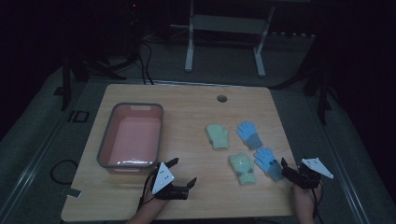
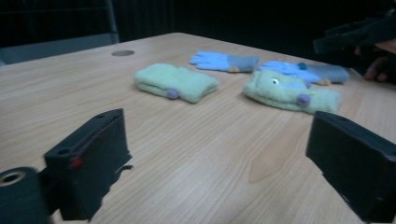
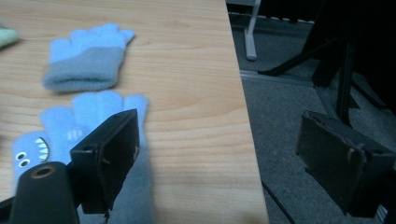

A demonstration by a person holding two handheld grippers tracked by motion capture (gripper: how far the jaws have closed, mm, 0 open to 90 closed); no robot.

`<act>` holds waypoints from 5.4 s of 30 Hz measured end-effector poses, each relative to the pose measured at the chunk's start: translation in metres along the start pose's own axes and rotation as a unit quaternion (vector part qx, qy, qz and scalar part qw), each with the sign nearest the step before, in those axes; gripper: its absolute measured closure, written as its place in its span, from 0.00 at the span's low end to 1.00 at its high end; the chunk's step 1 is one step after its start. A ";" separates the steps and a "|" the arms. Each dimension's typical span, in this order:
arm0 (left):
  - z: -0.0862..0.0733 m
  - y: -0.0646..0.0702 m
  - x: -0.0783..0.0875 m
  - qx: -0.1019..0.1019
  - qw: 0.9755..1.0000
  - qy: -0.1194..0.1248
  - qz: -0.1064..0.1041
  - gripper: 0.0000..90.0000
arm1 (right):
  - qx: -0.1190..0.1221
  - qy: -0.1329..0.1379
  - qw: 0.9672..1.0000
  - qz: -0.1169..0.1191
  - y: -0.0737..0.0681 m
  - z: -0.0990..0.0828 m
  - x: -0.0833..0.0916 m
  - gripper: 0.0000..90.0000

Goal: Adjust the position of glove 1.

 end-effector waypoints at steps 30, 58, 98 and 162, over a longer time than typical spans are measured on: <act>-0.001 -0.001 0.000 0.043 0.998 -0.001 -0.043 0.02 | 0.038 -0.098 0.993 0.048 -0.021 0.021 0.012 0.13; -0.001 0.002 0.000 0.025 0.999 -0.004 -0.029 0.02 | 0.046 -0.069 0.986 0.143 -0.100 0.132 0.017 0.15; 0.000 0.002 0.001 0.025 0.999 0.004 -0.024 0.01 | 0.198 -0.152 0.930 0.271 -0.250 0.099 -0.071 0.62; 0.000 0.001 0.002 0.031 0.999 0.012 -0.029 0.02 | 0.130 -0.219 0.948 0.194 -0.282 0.042 0.014 0.94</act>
Point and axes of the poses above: each handheld gripper's, and its own axes: x roughly backward along the jaws, z roughly out of its top, y roughly to its right, the point moved 8 cm from there along -x, roughly forward along the jaws, and after that the axes turned 10 degrees about -z, right-handed, at the moved point
